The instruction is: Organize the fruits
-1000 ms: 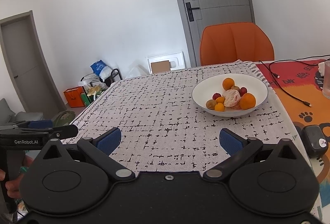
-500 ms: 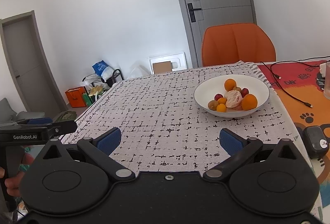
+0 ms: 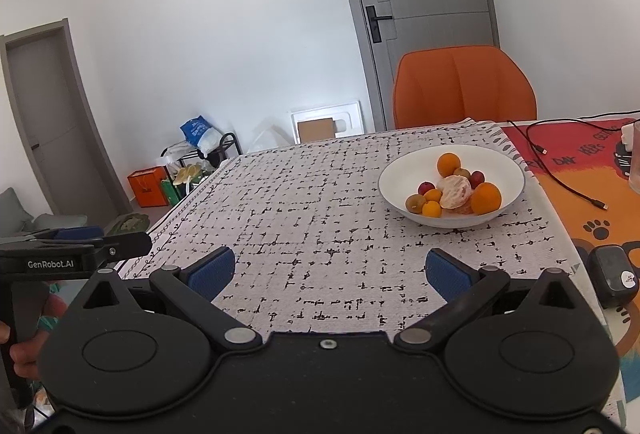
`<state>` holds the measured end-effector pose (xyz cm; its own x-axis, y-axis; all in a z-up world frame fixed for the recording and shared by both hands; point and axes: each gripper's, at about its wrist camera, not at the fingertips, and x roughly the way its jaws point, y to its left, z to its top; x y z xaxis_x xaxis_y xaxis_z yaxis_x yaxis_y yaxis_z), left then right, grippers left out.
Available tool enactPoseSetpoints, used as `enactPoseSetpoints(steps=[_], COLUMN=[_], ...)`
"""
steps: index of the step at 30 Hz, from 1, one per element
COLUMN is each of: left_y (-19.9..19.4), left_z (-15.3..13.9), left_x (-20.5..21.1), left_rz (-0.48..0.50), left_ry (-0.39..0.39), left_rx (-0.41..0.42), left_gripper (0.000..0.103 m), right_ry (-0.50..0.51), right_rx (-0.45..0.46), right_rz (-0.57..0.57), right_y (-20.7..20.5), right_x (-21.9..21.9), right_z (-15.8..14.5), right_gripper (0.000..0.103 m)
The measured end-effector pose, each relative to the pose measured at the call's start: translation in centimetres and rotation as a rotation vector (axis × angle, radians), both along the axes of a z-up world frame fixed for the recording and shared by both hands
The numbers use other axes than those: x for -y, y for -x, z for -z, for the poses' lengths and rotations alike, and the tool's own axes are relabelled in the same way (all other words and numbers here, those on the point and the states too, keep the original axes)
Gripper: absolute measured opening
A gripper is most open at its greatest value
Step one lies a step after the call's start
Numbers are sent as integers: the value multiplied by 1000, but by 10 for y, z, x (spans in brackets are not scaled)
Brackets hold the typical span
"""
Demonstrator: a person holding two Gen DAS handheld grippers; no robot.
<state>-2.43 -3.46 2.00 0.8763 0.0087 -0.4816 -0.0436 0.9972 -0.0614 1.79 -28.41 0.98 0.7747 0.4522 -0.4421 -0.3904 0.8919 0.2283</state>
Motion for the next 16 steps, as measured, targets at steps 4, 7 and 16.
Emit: enactPoseSetpoints(steps=[4,7,16], left_y=[-1,-1,0], left_z=[1,0,1], left_x=[0,0,2], left_rz=[3,7,8], left_ry=[-1,-2,-9], left_rx=[-4,-1,5], left_gripper=[103,103,103], right_ry=[1,0,1], right_rx=[-4,-5,-5], right_rz=[-2,-5,-7], right_y=[-2,-1,0], right_x=[-1,-2,-3], right_z=[1,2,3], right_gripper=[103,103,103])
